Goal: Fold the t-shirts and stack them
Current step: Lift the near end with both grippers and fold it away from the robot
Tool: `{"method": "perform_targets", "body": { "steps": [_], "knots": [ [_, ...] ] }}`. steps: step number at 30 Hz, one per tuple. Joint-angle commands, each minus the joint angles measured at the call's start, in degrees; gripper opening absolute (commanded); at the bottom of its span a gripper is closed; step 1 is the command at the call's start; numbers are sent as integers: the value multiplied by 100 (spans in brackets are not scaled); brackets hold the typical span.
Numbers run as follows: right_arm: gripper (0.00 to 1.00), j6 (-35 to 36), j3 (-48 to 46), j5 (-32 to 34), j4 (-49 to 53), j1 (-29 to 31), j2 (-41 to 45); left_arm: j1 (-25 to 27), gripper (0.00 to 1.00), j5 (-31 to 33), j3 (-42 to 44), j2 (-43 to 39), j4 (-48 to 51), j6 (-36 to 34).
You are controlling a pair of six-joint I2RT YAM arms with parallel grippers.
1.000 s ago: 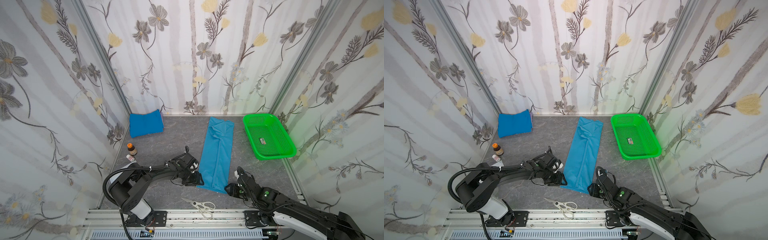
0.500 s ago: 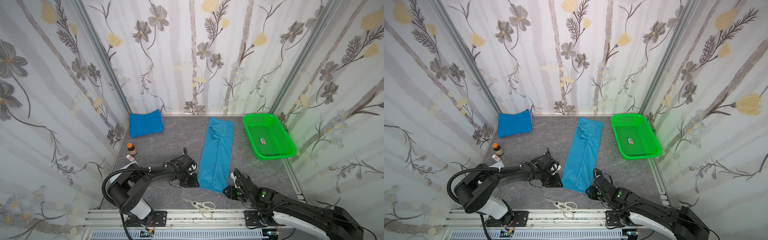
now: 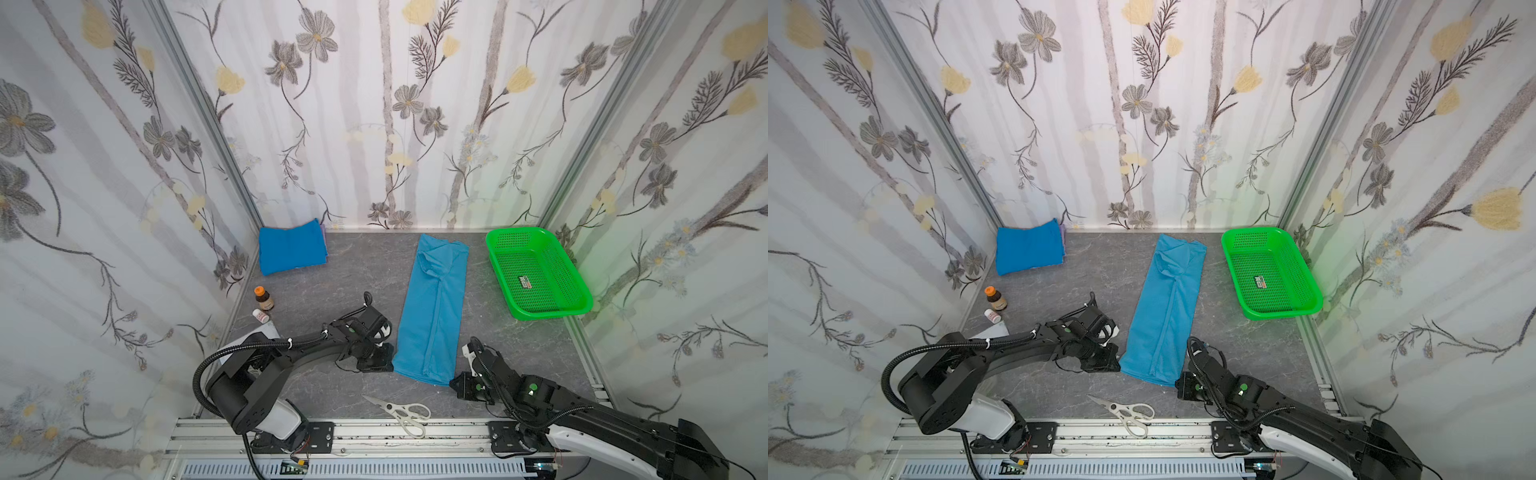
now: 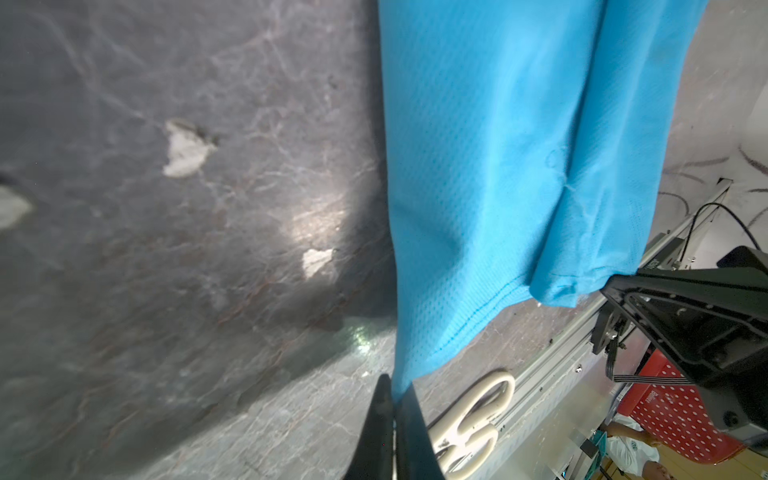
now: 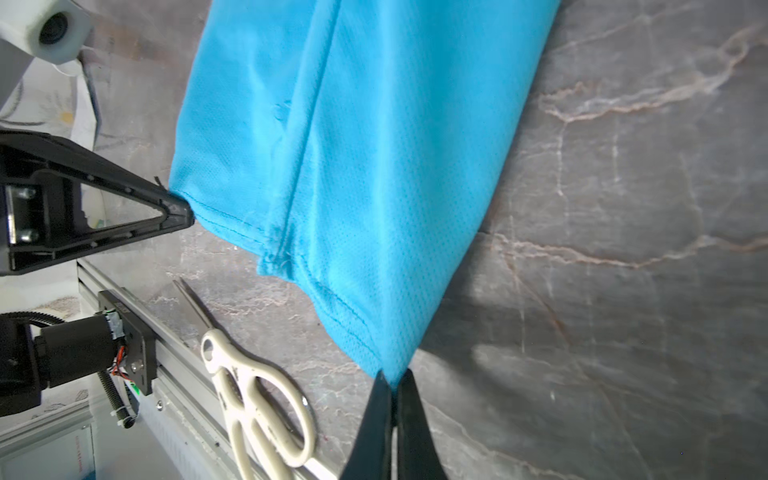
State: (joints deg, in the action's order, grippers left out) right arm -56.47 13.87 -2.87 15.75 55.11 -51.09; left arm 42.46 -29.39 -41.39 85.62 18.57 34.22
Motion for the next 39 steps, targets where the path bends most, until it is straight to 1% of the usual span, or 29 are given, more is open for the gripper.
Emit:
{"method": "perform_targets", "body": {
  "steps": [1,4,6,11,12,14,17,23,27,31,37,38,39],
  "knots": [
    [0,106,244,236,220,-11,61,-34,0,51,-192,-95,252,-124],
    [0,208,469,364,313,-56,85,-95,0,-1,-422,-110,322,-177],
    [0,297,614,356,358,-238,72,-161,0,-5,-601,-92,369,-207],
    [0,544,764,91,306,-1015,64,-415,0,-23,-1002,66,402,-261],
    [0,631,805,-1,249,-1296,52,-469,0,-47,-1101,145,407,-274],
    [0,828,923,-180,169,-1649,-56,-547,0,-120,-1295,292,383,-314],
    [0,1163,1176,-419,45,-2042,-433,-638,0,-193,-1669,593,373,-376],
    [0,1641,1572,-774,-371,-2529,-1534,-769,0,-360,-2534,1338,410,-513],
    [0,1943,1907,-866,-548,-2813,-2236,-869,0,-441,-3095,1840,510,-591],
    [0,2149,2280,-972,-618,-3078,-2708,-958,0,-469,-3601,2244,694,-674],
    [0,2426,2835,-1156,-615,-3444,-3355,-1115,0,-522,-4144,2715,919,-754],
    [0,2468,2840,-1171,-626,-3490,-3459,-1134,0,-524,-4410,2807,983,-786],
    [0,2507,3079,-1212,-627,-3564,-3581,-1168,0,-522,-4554,2900,1055,-817]
  ]
}}
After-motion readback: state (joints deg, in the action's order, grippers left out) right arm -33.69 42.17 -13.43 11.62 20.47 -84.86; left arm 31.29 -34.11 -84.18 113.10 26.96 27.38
